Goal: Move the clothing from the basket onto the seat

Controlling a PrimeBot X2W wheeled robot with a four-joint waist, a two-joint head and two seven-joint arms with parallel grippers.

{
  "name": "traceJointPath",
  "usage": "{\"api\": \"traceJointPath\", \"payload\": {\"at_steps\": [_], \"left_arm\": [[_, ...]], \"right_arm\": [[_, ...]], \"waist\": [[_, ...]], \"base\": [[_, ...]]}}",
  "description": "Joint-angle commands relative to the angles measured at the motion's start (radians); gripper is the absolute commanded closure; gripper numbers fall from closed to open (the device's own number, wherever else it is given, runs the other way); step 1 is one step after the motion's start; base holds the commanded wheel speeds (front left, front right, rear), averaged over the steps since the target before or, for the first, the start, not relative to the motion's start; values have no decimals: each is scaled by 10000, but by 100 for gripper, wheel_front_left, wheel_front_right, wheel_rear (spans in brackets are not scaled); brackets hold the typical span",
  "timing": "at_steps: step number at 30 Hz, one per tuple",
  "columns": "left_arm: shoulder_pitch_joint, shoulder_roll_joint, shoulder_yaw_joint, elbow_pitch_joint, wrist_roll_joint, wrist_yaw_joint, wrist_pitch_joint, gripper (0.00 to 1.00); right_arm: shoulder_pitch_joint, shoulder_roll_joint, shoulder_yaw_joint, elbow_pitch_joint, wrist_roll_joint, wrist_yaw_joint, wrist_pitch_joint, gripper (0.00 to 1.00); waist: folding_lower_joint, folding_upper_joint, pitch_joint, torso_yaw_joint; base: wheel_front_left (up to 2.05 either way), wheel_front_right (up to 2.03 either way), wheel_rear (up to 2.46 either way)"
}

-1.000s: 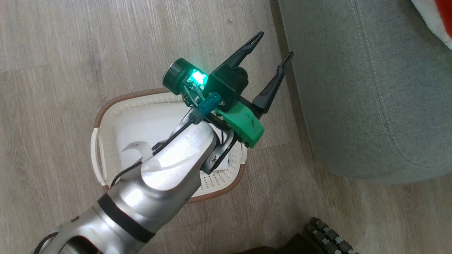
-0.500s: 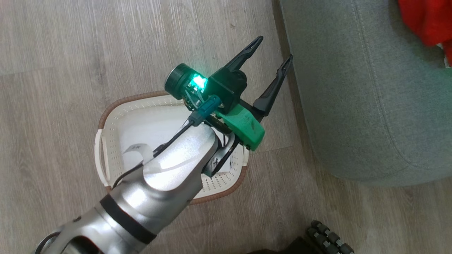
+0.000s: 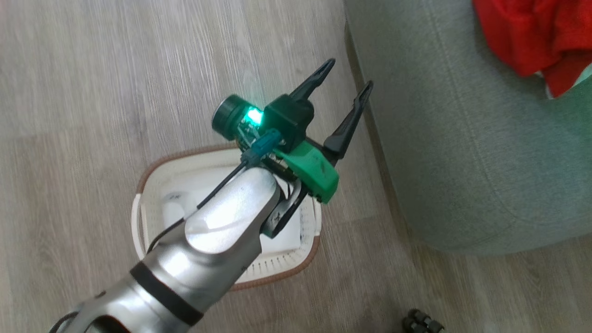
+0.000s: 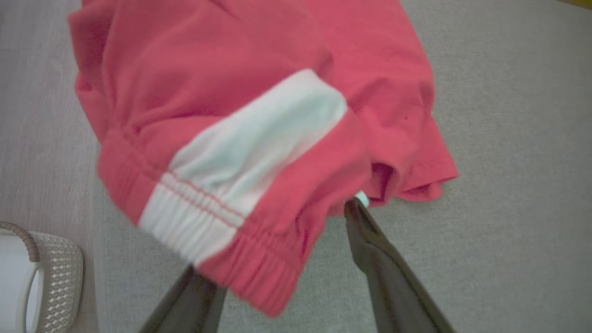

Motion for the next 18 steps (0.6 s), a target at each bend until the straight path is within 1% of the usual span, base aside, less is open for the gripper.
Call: {"api": "traceJointPath", "payload": {"at_steps": [1,4,5,9,13,18], "left_arm": [[133,61,371,-309,-96,-101,-119,0],[511,168,585,-448,-160,-179,-121,0],[511,168,585,-448,-160,-179,-121,0],[1107,338,931,-730,-220,-238,-122,0],[1711,549,1294,-1040,-250,-261,-122,0],[2344,855,1732,-1448,-243,-236,-123,0]], "right_arm": [[-13,-641,250,-61,138,-4,177,0],[-93,-731,663,-135,197,-4,418,0],[-93,-731,663,-135,197,-4,418,0],[-265,-890,1121,-428,144,-4,367,0],[-432,-1076,1547,-949,-176,-4,-170,0],[-487,-1215,1678,-1502,-137,-4,-1154,0]], "waist": [[0,0,-586,-96],[0,0,-1169,-145],[0,0,-1169,-145],[0,0,-1871,-199],[0,0,-2465,-185],[0,0,-3051,-57]], "base": [[0,0,0],[0,0,0],[0,0,0],[0,0,0],[0,0,0],[0,0,0]]}}
